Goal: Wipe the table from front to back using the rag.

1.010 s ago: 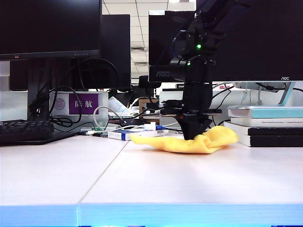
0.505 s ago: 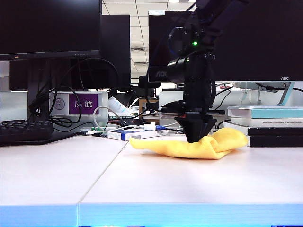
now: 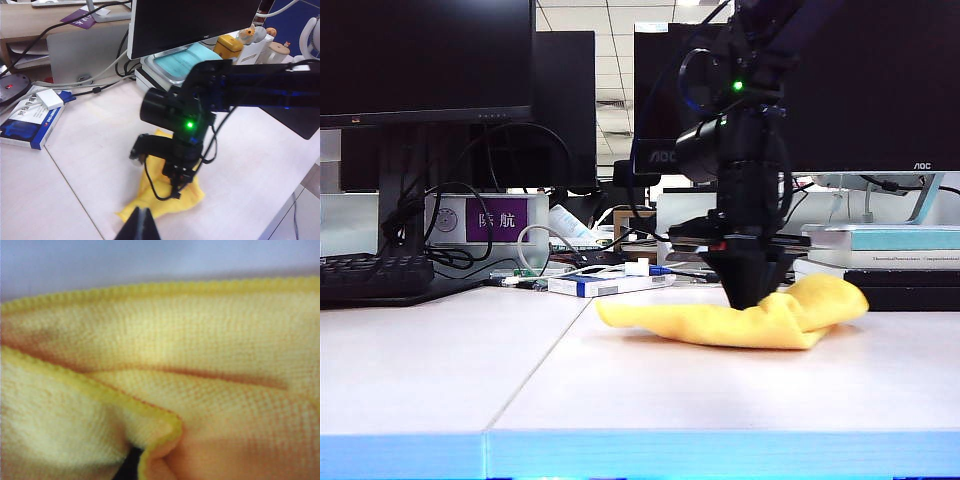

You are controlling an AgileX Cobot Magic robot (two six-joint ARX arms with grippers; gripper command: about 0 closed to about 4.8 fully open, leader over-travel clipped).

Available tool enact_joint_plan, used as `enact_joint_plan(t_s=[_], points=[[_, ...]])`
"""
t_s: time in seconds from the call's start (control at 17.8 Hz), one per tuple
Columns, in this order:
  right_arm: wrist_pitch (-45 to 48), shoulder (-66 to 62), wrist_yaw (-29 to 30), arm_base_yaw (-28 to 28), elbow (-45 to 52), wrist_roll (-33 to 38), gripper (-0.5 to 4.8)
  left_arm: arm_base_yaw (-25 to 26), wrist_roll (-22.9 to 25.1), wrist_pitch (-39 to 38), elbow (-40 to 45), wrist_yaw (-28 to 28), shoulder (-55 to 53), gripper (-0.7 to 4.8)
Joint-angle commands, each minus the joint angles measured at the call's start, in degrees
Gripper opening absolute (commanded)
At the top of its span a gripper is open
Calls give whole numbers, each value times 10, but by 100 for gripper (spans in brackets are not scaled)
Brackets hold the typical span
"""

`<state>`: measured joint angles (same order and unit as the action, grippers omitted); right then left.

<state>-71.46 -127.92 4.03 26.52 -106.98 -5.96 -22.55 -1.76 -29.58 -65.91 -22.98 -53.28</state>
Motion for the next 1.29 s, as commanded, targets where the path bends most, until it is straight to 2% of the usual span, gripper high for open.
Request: enact_joint_plan(t_s=[0.06, 0.11, 0.34, 0.62, 0.67, 0.84, 0.9, 1.29], points=[[-14, 10, 2, 2, 59, -3, -1, 0, 3, 5, -4, -4, 2, -4], [7, 41, 2, 2, 124, -3, -1, 0, 3, 5, -4, -4, 3, -5], [35, 74, 13, 7, 195, -2, -1, 0, 2, 5, -4, -4, 5, -4], [84, 131, 30, 54, 299, 14, -1, 0, 2, 4, -4, -4, 5, -4], [102, 151, 50, 69, 336, 23, -1, 0, 2, 3, -4, -9, 5, -4], [113, 171, 51, 82, 373, 30, -1, 0, 2, 3, -4, -17, 5, -4], [132, 204, 52, 88, 423, 43, -1, 0, 2, 3, -4, -17, 5, -4], [158, 292, 53, 88, 553, 58, -1, 0, 2, 0, -4, -17, 5, -4]])
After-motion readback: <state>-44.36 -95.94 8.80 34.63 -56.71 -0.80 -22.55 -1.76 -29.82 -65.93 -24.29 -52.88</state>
